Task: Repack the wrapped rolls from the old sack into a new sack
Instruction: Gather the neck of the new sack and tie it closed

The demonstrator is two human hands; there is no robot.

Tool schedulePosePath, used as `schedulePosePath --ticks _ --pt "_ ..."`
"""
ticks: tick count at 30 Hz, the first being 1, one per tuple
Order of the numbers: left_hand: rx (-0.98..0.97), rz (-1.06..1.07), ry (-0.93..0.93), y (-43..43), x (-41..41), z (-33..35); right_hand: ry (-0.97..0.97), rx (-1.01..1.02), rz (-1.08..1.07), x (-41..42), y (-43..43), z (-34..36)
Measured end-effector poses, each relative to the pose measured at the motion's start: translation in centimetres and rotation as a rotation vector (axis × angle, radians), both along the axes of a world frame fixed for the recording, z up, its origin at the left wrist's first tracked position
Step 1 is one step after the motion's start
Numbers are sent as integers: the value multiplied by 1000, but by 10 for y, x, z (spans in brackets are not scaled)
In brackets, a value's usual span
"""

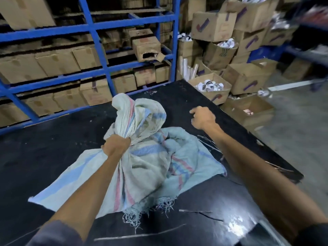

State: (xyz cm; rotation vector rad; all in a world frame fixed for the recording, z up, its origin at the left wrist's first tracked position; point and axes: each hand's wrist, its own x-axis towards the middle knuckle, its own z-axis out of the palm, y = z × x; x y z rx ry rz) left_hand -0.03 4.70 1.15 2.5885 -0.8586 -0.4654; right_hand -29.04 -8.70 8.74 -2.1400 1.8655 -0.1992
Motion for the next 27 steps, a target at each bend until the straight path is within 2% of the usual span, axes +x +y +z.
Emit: schedulePosePath --ticks 5,9,15,23,25,27 --pt "153 -63 -98 -37 -24 -38 49 79 -154 -67 -20 -104" --pt "237 -81 -164 -54 -28 -67 212 131 -151 -87 -42 -174" --pt "327 -27 -224 -74 -24 -96 331 176 -229 -105 -81 -270" --pt "330 -41 -225 -82 -21 -113 422 63 -259 -104 -97 -312" --pt "332 -42 -215 -83 -20 -115 384 48 -270 -102 -97 -310" --pt "344 -22 -185 -82 -19 -112 233 -3 -321 -94 -96 -297"
